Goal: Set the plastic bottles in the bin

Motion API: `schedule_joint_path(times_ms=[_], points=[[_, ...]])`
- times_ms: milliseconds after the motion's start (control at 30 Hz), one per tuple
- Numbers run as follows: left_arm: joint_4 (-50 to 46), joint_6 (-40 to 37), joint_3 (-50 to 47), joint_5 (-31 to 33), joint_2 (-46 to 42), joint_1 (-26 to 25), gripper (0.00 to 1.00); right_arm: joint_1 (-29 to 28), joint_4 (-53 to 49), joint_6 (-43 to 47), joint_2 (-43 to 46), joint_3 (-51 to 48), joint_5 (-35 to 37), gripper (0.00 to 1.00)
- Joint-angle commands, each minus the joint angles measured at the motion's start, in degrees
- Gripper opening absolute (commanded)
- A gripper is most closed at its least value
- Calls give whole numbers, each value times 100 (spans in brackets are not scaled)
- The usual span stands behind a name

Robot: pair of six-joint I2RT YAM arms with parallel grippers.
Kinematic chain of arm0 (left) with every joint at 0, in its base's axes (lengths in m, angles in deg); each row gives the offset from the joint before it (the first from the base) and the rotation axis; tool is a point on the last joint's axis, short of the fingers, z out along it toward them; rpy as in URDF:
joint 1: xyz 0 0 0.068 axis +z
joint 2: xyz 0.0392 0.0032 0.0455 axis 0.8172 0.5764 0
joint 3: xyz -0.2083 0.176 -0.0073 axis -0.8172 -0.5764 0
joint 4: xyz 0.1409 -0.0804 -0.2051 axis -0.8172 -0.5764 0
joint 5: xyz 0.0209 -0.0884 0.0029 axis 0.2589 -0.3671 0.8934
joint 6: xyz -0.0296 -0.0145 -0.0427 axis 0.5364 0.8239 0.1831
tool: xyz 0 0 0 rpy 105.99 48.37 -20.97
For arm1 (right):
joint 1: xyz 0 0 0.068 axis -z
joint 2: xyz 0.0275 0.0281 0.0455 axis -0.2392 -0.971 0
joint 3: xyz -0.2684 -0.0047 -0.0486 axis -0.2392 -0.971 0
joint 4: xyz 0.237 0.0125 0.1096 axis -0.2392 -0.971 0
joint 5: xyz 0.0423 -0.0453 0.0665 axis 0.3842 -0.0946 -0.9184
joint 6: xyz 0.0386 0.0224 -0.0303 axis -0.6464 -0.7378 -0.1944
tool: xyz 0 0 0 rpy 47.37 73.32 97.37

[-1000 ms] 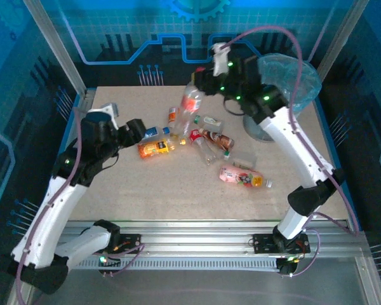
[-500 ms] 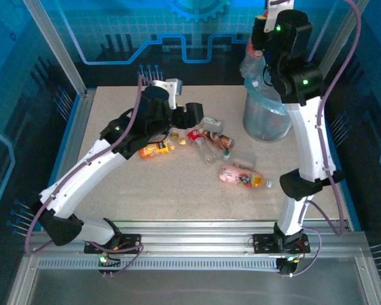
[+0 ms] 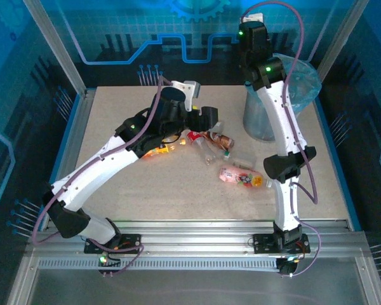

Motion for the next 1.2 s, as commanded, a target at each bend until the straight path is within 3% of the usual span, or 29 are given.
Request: schedule_joint_path(times_ms=[0,400,833,1167], points=[[74,-93,33,-29,65,-26,77,95,-396,-367,16,27,79,26],[79,-65,-67,-91,134,-36,78,406,-1134,-1216,335,-1313,-412,38],[65,-24,-93,-80,158,-33,77,975,-848,-1937,546,-2402,-1478,50],[48,-9,-36,-82,215,-35,77,1310,-425,-2195,826,-3111,-1832,46]])
